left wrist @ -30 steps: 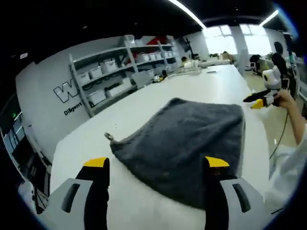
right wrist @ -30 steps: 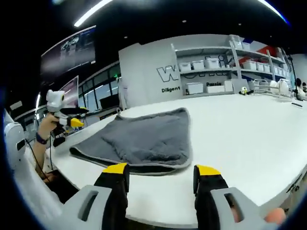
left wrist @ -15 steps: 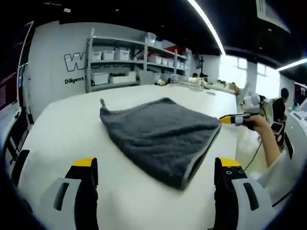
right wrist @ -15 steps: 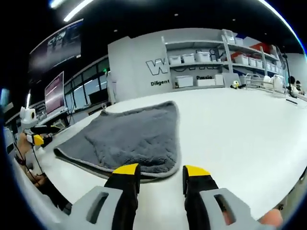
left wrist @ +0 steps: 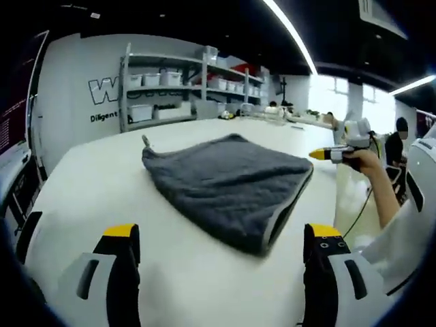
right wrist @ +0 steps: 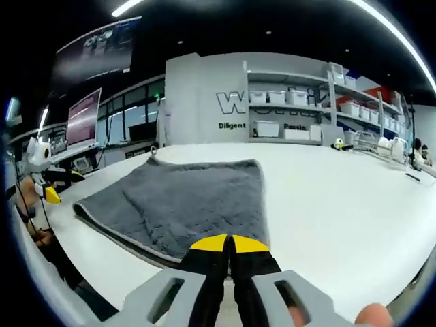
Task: Open the folded towel by lifting each exposed corner and separating the folded layers until the towel lies flat within the target outline without major curled edges
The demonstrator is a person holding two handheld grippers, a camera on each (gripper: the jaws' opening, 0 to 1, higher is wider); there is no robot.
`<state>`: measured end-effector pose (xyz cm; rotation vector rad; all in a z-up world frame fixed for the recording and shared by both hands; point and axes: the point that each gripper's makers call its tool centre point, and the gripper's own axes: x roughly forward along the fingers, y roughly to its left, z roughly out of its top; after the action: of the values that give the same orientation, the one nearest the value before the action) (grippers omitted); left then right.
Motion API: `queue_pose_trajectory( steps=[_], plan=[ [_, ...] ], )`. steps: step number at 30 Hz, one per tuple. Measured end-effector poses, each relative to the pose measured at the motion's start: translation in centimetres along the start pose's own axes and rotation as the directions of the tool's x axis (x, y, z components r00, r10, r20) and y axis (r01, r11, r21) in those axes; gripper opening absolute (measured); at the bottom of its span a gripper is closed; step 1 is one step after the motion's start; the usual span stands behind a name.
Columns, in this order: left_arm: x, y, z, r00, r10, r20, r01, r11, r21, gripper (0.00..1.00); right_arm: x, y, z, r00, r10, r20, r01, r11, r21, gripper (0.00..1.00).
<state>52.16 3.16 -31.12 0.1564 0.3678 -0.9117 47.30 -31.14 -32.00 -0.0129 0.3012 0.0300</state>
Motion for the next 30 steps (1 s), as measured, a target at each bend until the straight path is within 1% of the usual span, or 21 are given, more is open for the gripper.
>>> queue_pose_trajectory(
  steps=[2, 4, 5, 6, 8, 9, 10, 11, 13, 14, 15, 18, 19, 20, 21, 23, 24, 25, 26, 28, 30],
  plan=[
    [0.0, -0.3, 0.1, 1.0, -0.005, 0.004, 0.005, 1.0, 0.007, 0.98, -0.3, -1.2, -0.2, 0.998, -0.059, -0.007, 0.059, 0.998, 0.0, 0.0],
    [0.0, -0.5, 0.1, 1.0, -0.009, 0.005, 0.008, 1.0, 0.012, 0.97, -0.6, -2.1, -1.1, 0.995, -0.096, -0.036, 0.097, 0.995, 0.031, 0.1],
    [0.0, -0.6, 0.1, 1.0, -0.011, 0.004, 0.011, 1.0, 0.013, 0.97, -0.5, -2.6, -2.0, 0.993, -0.102, -0.062, 0.105, 0.993, 0.059, 0.17],
    [0.0, -0.7, 0.0, 1.0, -0.013, 0.004, 0.013, 1.0, 0.014, 0.97, -0.4, -2.8, -2.5, 0.992, -0.099, -0.076, 0.106, 0.991, 0.081, 0.2],
    [0.2, -0.9, -0.1, 1.0, -0.019, 0.0, 0.019, 1.0, 0.009, 0.97, -0.1, -3.1, -3.1, 0.991, -0.099, -0.093, 0.108, 0.99, 0.093, 0.26],
    [0.3, -1.0, -0.1, 1.0, -0.022, -0.002, 0.022, 1.0, 0.008, 0.97, -0.1, -3.1, -3.4, 0.99, -0.098, -0.1, 0.107, 0.99, 0.096, 0.27],
    [0.4, -1.1, -0.1, 1.0, -0.024, -0.004, 0.024, 1.0, 0.008, 0.97, 0.0, -3.1, -3.6, 0.99, -0.094, -0.105, 0.105, 0.989, 0.103, 0.26],
    [0.5, -1.1, -0.1, 1.0, -0.024, -0.005, 0.024, 1.0, 0.008, 0.97, 0.2, -2.7, -3.5, 0.994, -0.073, -0.087, 0.085, 0.986, 0.147, 0.23],
    [0.7, -1.2, 0.0, 1.0, -0.028, -0.007, 0.028, 1.0, 0.009, 0.97, 0.3, -2.4, -3.2, 0.997, -0.041, -0.071, 0.051, 0.989, 0.14, 0.15],
    [0.8, -1.3, -0.1, 0.999, -0.031, -0.01, 0.031, 0.999, 0.008, 0.97, 0.3, -2.4, -3.2, 0.997, -0.041, -0.072, 0.051, 0.989, 0.141, 0.11],
    [0.8, -1.3, -0.1, 0.999, -0.032, -0.011, 0.032, 0.999, 0.007, 0.97, 0.4, -2.1, -3.1, 0.997, -0.034, -0.064, 0.042, 0.991, 0.13, 0.09],
    [0.9, -1.2, -0.2, 0.999, -0.03, -0.021, 0.03, 1.0, 0.008, 0.97, 0.3, -2.1, -2.7, 0.997, -0.044, -0.056, 0.05, 0.994, 0.102, 0.03],
    [0.9, -1.1, -0.1, 0.999, -0.027, -0.02, 0.027, 1.0, 0.006, 0.97, 0.2, -1.8, -2.1, 0.999, -0.038, -0.036, 0.042, 0.994, 0.099, 0.02],
    [0.9, -1.1, -0.1, 0.999, -0.026, -0.019, 0.026, 1.0, 0.004, 0.97, 0.0, -1.8, -1.4, 0.999, -0.05, -0.018, 0.051, 0.995, 0.088, 0.02],
    [0.9, -1.0, -0.1, 1.0, -0.024, -0.02, 0.024, 1.0, 0.002, 0.97, -0.1, -1.9, -0.6, 0.997, -0.072, 0.002, 0.072, 0.996, 0.046, 0.02],
    [0.9, -0.9, 0.0, 1.0, -0.018, -0.019, 0.018, 1.0, 0.004, 0.97, -0.4, -1.5, 0.6, 0.996, -0.086, 0.029, 0.086, 0.996, 0.001, 0.02],
    [1.0, -1.0, 0.2, 1.0, -0.019, -0.017, 0.019, 1.0, 0.007, 0.97, -0.5, -1.2, 1.5, 0.995, -0.088, 0.053, 0.089, 0.996, -0.022, 0.02],
    [1.1, -1.2, 0.4, 1.0, -0.026, -0.012, 0.026, 1.0, 0.011, 0.97, -0.6, -0.4, 2.9, 0.992, -0.076, 0.098, 0.081, 0.996, -0.047, 0.02],
    [1.2, -1.6, 0.6, 0.999, -0.039, -0.004, 0.039, 0.999, 0.017, 0.97, -0.6, 0.6, 3.9, 0.991, -0.052, 0.125, 0.061, 0.996, -0.07, 0.01],
    [1.3, -2.1, 1.3, 0.998, -0.062, 0.02, 0.062, 0.998, 0.016, 0.95, -0.4, 3.3, 5.6, 0.984, 0.033, 0.173, -0.013, 0.994, -0.113, 0.01],
    [1.5, -2.7, 1.9, 0.996, -0.08, 0.042, 0.079, 0.997, 0.02, 0.95, 0.0, 6.8, 6.6, 0.969, 0.148, 0.196, -0.126, 0.985, -0.119, 0.01]
  ],
)
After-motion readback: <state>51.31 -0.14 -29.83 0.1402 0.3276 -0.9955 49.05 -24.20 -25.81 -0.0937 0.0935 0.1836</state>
